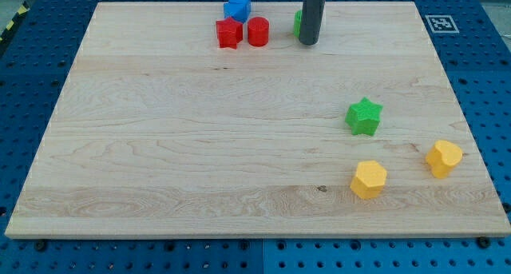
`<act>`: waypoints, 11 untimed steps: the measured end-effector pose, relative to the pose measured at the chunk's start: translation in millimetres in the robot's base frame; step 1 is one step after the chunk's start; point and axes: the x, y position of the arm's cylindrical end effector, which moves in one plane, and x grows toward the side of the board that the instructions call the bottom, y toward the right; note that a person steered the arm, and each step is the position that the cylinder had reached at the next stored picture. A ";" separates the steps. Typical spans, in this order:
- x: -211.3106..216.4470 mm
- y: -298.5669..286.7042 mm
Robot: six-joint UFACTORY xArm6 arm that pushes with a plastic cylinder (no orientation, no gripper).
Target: Push the green circle into the blue triangle
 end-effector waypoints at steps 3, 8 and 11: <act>24.0 51.9; -52.9 -4.2; -46.8 -43.1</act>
